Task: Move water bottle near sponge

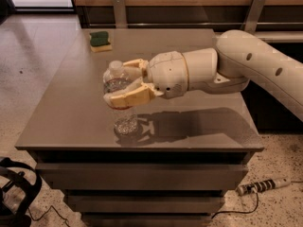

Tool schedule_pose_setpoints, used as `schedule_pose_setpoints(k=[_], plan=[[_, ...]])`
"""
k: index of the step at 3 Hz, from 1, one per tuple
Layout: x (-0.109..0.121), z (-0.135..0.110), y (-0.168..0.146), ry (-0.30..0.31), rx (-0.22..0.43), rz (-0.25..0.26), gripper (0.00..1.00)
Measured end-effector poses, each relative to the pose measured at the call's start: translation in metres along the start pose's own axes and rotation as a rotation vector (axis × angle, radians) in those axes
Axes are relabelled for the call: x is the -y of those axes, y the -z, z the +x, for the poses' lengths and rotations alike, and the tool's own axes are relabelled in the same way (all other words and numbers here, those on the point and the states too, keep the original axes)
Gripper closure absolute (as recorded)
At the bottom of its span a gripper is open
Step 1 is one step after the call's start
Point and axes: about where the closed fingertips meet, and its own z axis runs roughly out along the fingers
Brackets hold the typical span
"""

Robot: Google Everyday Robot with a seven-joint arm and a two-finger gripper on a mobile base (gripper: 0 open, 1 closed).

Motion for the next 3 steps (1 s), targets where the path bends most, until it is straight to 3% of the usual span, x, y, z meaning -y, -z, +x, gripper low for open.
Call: schedule_pose_setpoints(k=[1, 2, 3], plan=[[0.000, 0.000, 0.000, 0.000, 0.000, 0.000, 1.00], [0.015, -0.019, 0.009, -0.002, 0.002, 0.023, 1.00], [0.040, -0.050, 0.031, 0.004, -0.001, 0.098, 1.00]])
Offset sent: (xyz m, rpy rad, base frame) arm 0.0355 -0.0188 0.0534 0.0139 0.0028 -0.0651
